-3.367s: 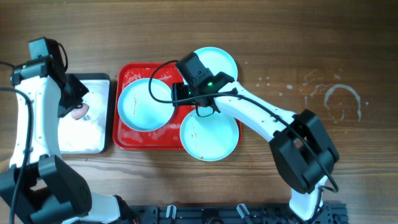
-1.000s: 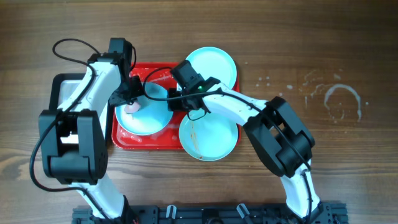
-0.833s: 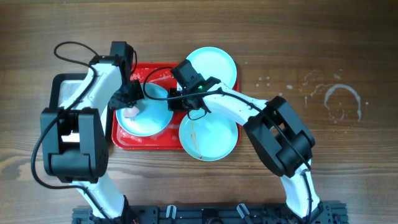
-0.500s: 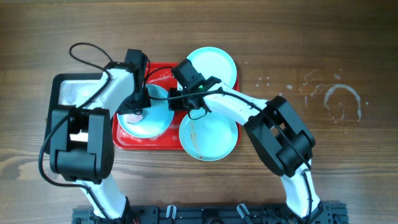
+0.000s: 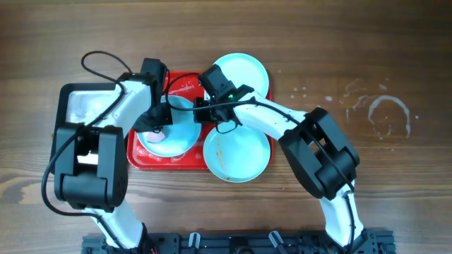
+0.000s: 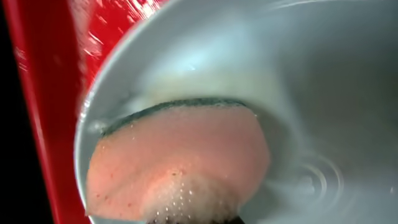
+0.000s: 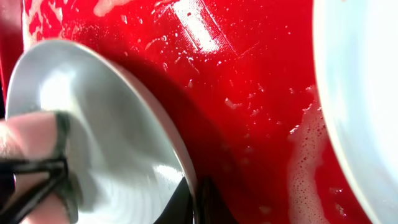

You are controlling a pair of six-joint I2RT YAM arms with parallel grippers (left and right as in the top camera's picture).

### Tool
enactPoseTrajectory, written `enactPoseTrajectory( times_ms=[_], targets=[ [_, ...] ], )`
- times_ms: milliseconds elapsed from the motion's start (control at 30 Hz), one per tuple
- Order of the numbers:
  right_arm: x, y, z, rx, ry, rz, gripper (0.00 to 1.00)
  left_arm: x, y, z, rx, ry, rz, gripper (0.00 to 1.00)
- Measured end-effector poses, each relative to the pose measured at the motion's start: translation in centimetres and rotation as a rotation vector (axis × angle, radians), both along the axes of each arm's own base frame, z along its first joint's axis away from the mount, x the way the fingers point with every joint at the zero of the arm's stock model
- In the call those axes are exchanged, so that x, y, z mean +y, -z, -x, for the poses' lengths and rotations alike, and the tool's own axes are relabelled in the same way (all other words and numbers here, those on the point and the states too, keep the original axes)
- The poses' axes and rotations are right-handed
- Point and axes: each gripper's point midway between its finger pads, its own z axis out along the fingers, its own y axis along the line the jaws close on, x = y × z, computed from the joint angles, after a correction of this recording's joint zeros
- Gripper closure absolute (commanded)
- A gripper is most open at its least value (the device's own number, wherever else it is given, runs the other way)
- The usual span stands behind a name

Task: Clean dirty plates on tray and stack at the side
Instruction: 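Scrub the held plate's face with the sponge in the left gripper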

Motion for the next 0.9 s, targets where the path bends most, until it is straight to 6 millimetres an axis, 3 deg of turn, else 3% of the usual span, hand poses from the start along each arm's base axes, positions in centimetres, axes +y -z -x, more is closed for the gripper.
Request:
enactPoseTrajectory(
  times_ms=[200,367,467,600,733,867,900],
  targets=[
    [0.0,0.0,0.0,-0.002,-0.004,0.000,0.96,-1.1,-0.1,1.4,0.075,0.039,0.192,0.96],
    [0.0,0.0,0.0,-0.004,-0.007,0.000,0.96,-0.5,0.1,0.9,0.050,-0.038,0.277,0.96],
    [0.2,0.0,0.1,0.001,-0.006,-0.004,0.96,0.9,0.1,-1.6,-0.062,-0.169,0.204,0.96],
    [0.4,-0.1,0.2,0.005,0.002,-0.010,0.96,1.4,0.0,-2.5,-0.118,-0.313,0.108,0.96],
    [0.4,0.0,0.2,0.012,0.009,-0.013,0.96,1.4,-0.1,-3.5,-0.185,-0.349,0.035,0.96],
    [0.4,0.0,0.2,0.014,0.013,-0.014,0.96,1.1,-0.2,-3.2,-0.193,-0.328,-0.049,0.96],
    [0.4,0.0,0.3,0.018,0.011,-0.015,0.96,1.1,-0.3,-2.3,-0.154,-0.331,-0.064,0.96]
  ],
)
